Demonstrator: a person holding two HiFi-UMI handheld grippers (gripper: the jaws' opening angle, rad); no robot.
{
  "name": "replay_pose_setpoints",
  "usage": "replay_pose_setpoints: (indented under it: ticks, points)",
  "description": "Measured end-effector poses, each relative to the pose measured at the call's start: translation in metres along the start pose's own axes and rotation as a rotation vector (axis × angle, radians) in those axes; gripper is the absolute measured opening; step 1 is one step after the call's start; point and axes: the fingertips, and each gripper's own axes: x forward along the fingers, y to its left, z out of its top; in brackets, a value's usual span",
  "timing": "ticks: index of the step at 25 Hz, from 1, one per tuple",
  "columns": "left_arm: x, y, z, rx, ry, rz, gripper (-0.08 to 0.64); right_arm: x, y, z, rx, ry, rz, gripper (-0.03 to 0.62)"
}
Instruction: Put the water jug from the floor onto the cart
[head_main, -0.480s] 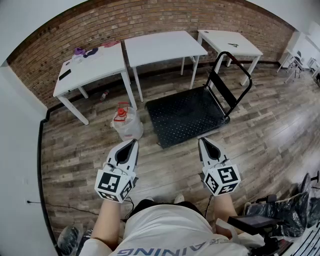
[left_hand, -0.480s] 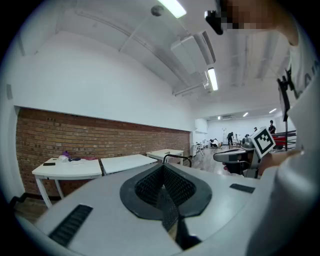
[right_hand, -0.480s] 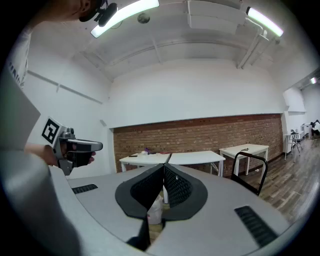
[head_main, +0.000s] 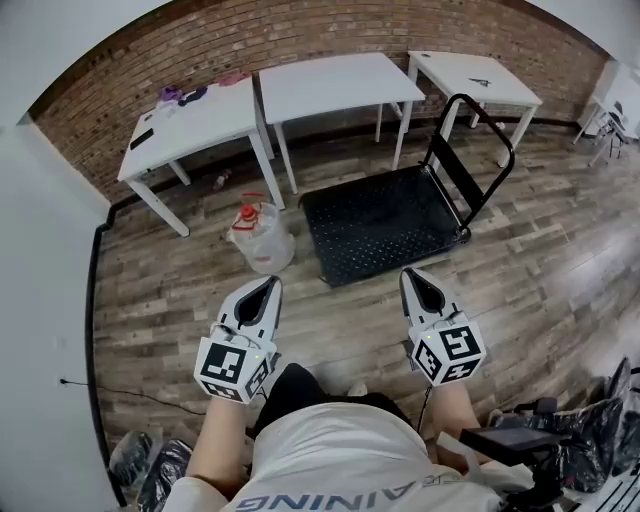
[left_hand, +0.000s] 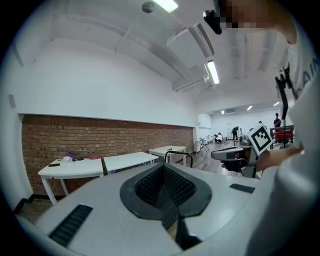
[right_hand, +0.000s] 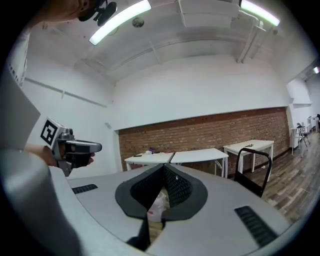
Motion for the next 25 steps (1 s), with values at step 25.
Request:
replay_pose_setpoints:
  ticks: [25]
  points:
    - [0.144, 0.109, -0.012, -0.075, 0.017, -0.015, 0.002, 0.122, -0.085, 0.003, -0.035, 0.082, -0.091, 0.005]
